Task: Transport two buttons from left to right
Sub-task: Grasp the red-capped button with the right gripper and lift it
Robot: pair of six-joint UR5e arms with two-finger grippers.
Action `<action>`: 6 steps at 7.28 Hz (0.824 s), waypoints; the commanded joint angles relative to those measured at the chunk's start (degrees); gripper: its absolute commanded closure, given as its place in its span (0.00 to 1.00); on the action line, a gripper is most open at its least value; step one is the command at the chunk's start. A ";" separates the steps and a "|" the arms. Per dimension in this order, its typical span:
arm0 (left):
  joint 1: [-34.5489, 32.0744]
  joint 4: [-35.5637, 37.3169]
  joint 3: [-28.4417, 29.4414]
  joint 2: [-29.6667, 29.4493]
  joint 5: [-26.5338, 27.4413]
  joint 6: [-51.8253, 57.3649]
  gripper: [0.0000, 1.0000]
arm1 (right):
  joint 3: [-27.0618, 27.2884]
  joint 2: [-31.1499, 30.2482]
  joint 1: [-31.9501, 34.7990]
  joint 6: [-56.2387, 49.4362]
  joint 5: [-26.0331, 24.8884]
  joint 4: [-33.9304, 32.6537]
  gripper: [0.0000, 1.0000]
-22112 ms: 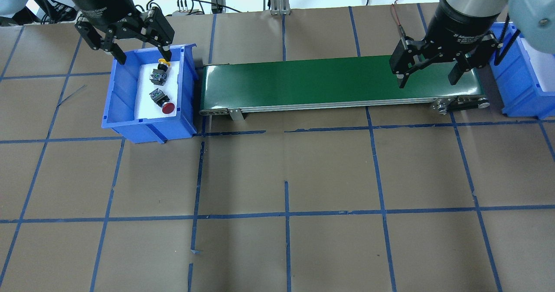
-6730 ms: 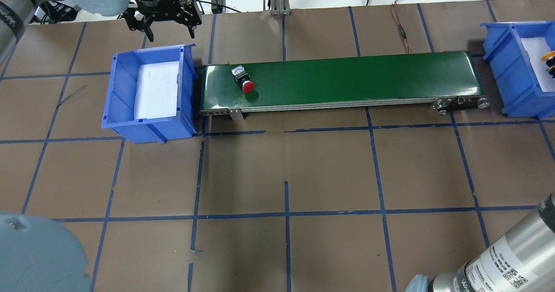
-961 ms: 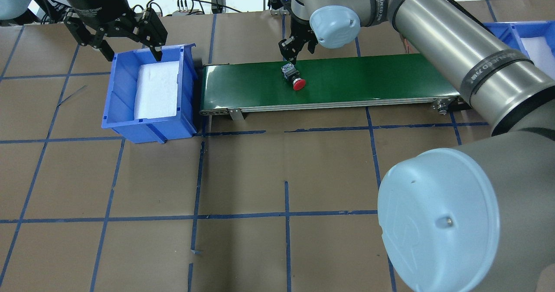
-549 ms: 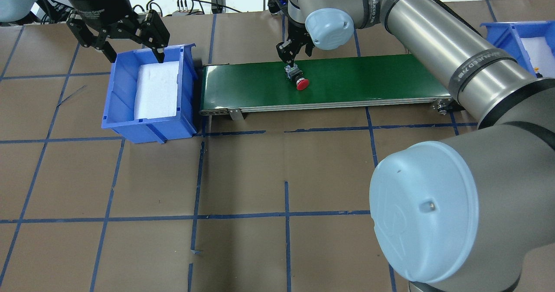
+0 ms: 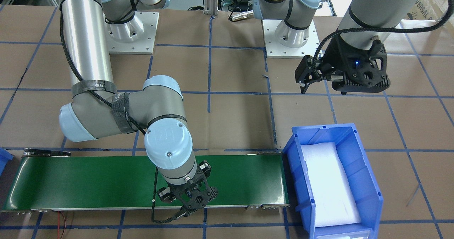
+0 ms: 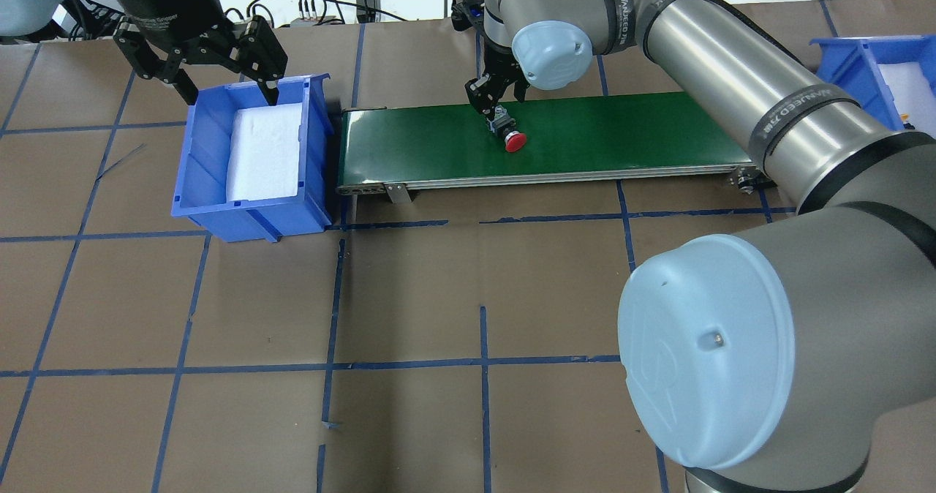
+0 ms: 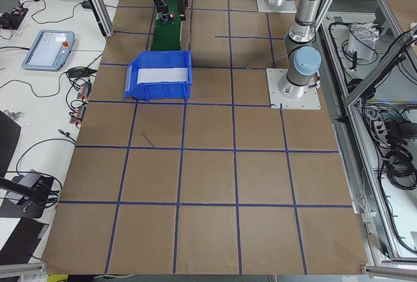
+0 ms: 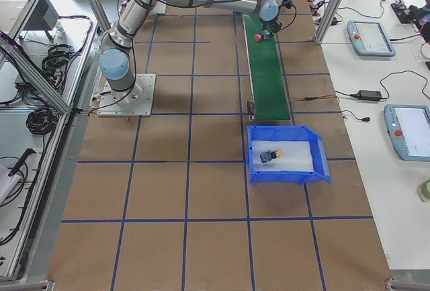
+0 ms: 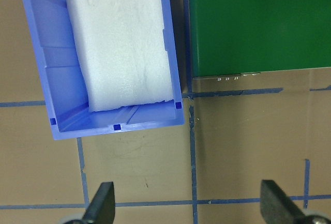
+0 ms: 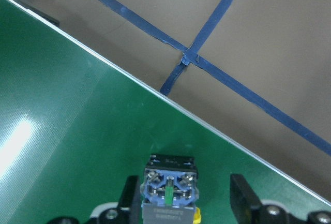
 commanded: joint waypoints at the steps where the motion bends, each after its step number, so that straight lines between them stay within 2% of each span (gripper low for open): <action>1: -0.28 -0.01 -0.08 -0.01 0.05 0.00 0.00 | 0.21 0.32 0.02 -0.45 0.00 0.09 0.39; 2: -0.37 -0.01 -0.17 -0.01 -0.04 0.00 0.00 | 0.38 0.24 0.02 -0.62 -0.09 0.26 0.64; 3: -0.28 -0.01 -0.17 -0.01 0.05 0.00 0.00 | 0.38 0.15 -0.16 -0.63 -0.35 0.35 0.80; 5: -0.37 -0.01 -0.26 -0.01 -0.04 0.00 0.00 | 0.21 -0.55 -1.38 -2.19 -0.70 0.88 0.92; 6: -0.37 -0.01 -0.26 -0.01 -0.04 0.00 0.00 | -1.19 -1.16 -4.61 -5.43 -0.70 3.14 0.92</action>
